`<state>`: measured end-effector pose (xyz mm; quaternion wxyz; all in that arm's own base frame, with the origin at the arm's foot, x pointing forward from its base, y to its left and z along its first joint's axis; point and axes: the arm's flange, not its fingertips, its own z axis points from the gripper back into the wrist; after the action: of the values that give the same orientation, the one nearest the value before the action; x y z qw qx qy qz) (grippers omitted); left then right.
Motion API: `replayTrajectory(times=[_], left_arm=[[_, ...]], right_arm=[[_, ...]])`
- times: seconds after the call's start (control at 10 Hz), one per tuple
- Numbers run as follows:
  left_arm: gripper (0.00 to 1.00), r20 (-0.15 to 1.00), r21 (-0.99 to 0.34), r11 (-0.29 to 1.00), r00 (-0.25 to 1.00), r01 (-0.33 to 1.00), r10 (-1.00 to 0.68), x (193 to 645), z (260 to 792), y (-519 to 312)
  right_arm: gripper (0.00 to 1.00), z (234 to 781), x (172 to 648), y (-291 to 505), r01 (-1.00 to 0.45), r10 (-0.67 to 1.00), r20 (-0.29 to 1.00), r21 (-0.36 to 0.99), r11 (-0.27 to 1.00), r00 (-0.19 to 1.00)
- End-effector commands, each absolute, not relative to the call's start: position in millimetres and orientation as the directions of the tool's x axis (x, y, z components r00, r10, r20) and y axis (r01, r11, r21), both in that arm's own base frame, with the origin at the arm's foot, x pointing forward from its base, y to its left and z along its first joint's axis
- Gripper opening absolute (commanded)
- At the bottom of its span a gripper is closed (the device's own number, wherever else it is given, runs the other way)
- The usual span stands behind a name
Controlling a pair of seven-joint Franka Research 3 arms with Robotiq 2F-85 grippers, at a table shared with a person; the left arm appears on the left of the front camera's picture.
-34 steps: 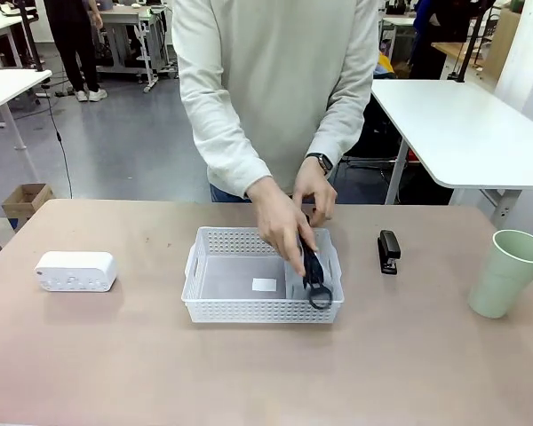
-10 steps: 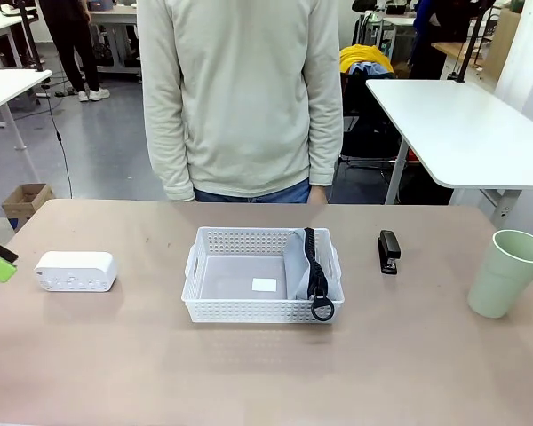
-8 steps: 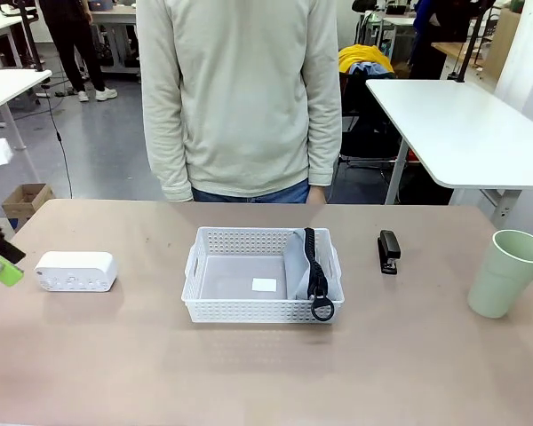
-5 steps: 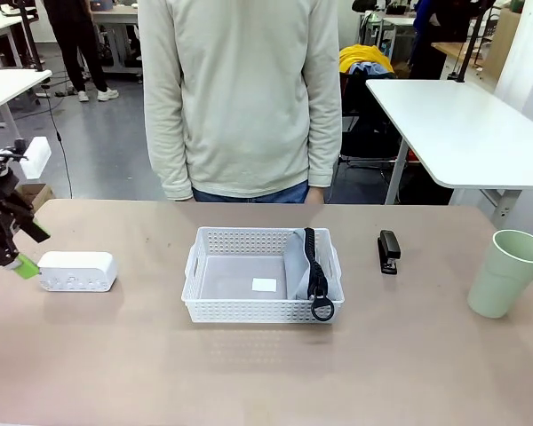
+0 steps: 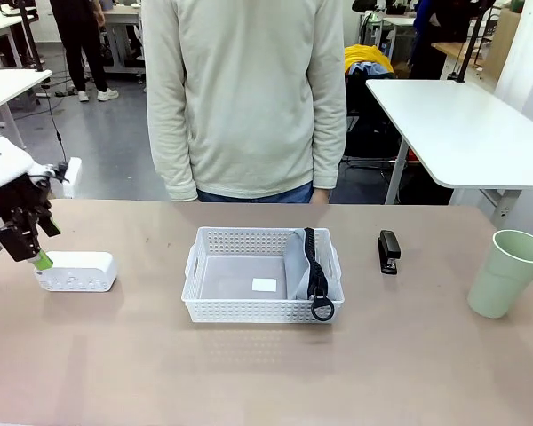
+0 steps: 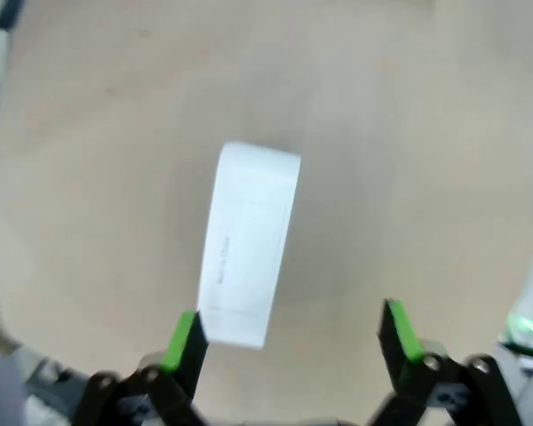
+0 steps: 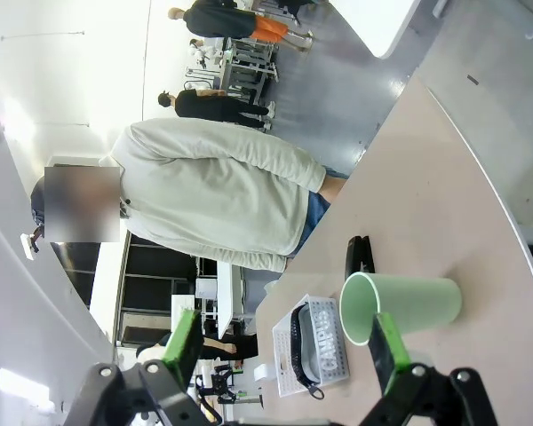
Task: Efficiently arrange items inside the basket to fit them all.
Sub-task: Pick up the Digital clock and place it inside the Organizing basket.
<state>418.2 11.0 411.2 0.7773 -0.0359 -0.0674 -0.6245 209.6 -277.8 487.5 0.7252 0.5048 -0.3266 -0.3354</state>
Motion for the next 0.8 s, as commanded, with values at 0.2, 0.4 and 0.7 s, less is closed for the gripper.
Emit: replayTrajectory(times=[0.2, 0.4, 0.7], left_arm=[[1.0, 0.123, -0.036, 0.21, 0.213, 0.977, -0.969, 447, 410, 8], [1.0, 0.078, -0.012, 0.169, 0.17, 0.985, -0.982, 436, 397, 6], [1.0, 0.083, -0.023, 0.175, 0.177, 0.984, -0.981, 441, 398, 5]], right_arm=[[1.0, 488, 211, -279, 0.119, -0.815, 0.163, 0.955, 0.272, 0.557], [1.0, 488, 211, -279, 0.119, -0.815, 0.163, 0.955, 0.272, 0.557], [1.0, 488, 211, -279, 0.119, -0.815, 0.163, 0.955, 0.272, 0.557]])
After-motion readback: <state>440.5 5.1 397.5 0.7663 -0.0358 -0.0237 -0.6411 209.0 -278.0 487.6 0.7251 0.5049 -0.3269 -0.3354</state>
